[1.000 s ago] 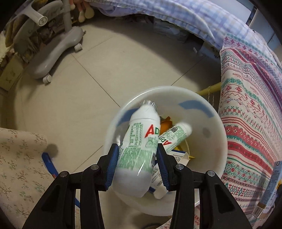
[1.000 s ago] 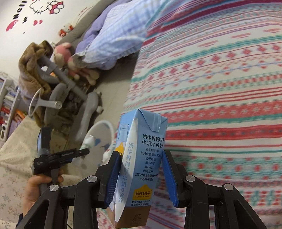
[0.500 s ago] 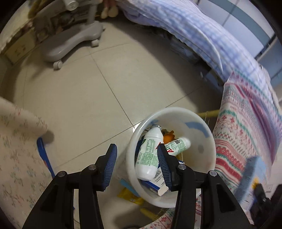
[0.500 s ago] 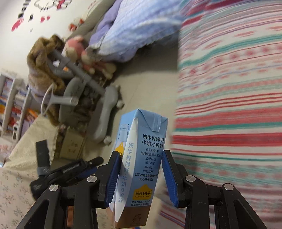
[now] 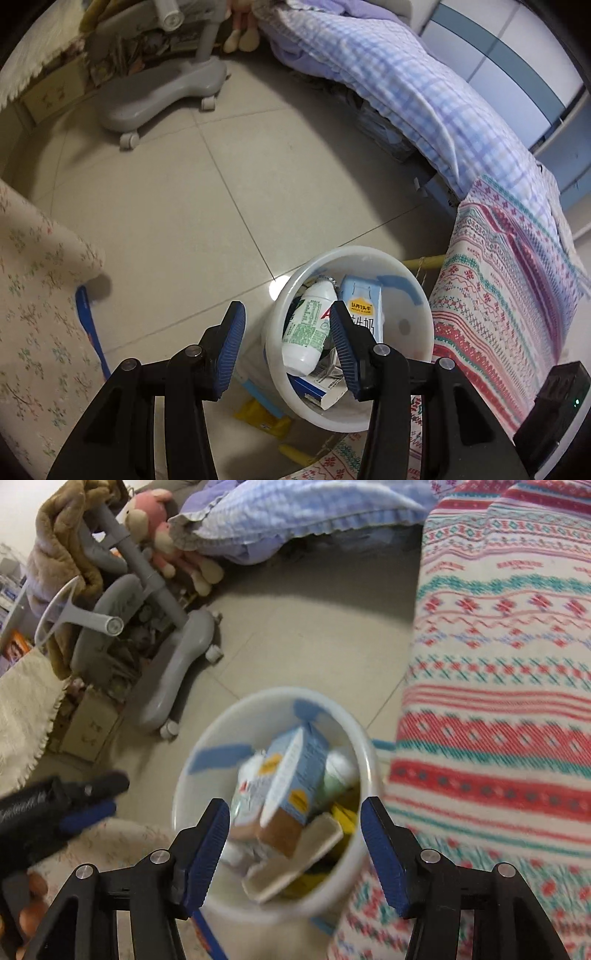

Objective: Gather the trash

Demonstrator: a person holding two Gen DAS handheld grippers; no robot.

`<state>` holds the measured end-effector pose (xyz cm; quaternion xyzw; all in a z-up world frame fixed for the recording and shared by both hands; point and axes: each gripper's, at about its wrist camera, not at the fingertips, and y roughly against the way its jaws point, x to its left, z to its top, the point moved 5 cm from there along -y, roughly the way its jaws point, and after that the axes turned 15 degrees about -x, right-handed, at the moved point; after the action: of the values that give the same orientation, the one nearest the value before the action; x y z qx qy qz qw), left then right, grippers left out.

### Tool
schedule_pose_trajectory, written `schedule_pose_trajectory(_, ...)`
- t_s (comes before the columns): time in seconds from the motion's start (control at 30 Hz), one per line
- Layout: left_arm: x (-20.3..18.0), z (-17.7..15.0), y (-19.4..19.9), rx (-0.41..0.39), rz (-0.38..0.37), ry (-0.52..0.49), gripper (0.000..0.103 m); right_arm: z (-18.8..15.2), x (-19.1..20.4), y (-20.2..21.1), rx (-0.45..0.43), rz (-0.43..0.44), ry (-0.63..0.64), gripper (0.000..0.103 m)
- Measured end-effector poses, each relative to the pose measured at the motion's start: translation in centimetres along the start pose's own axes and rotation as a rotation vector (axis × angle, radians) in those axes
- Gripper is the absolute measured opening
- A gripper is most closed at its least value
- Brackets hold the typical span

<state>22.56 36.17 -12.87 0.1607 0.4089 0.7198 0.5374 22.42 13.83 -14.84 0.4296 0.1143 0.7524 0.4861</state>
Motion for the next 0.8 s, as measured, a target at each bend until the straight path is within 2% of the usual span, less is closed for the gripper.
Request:
schedule_pose_trajectory(0.1, -0.8, -0.4, 0.5, 0.000, -0.004, -0.026, 0.050, -0.6, -0.2, 2.4, 0.001, 0.029, 0.025, 0.064)
schedule_pose_trajectory(0.23, -1.8, -1.0, 2.3, -0.023, 0.004, -0.068, 0.050, -1.7, -0.2, 6.2, 0.018, 0.057, 0.124, 0.064)
schedule_pose_trajectory(0.33, -2.8, -2.2, 4.6, -0.059, 0.031, -0.106, 0.056, -2.5, 0.2, 8.9, 0.011, 0.060, 0.221, 0.064)
schedule_pose_trajectory(0.37, -3.3, -3.0, 5.8, -0.076, 0.033, -0.112, 0.062, -2.9, 0.3, 10.0, 0.002, 0.057, 0.262, 0.064)
schedule_pose_trajectory(0.43, -4.2, -4.5, 7.6, -0.093, 0.055, -0.137, 0.063, -3.8, 0.8, 12.2, -0.019, 0.062, 0.364, 0.064)
schedule_pose_trajectory(0.57, -6.4, -7.2, 12.5, -0.151, 0.025, -0.188, 0.064, -5.1, 1.1, 15.6, -0.056, 0.058, 0.467, 0.064)
schedule_pose_trajectory(0.7, -7.1, -9.1, 17.7, -0.236, 0.072, -0.235, 0.071, -5.4, 1.1, 18.8, -0.100, 0.060, 0.483, 0.066)
schedule_pose_trajectory(0.8, -7.1, -10.1, 21.1, -0.285, 0.093, -0.245, 0.072, -5.4, 1.3, 21.3, -0.130, 0.062, 0.464, 0.069)
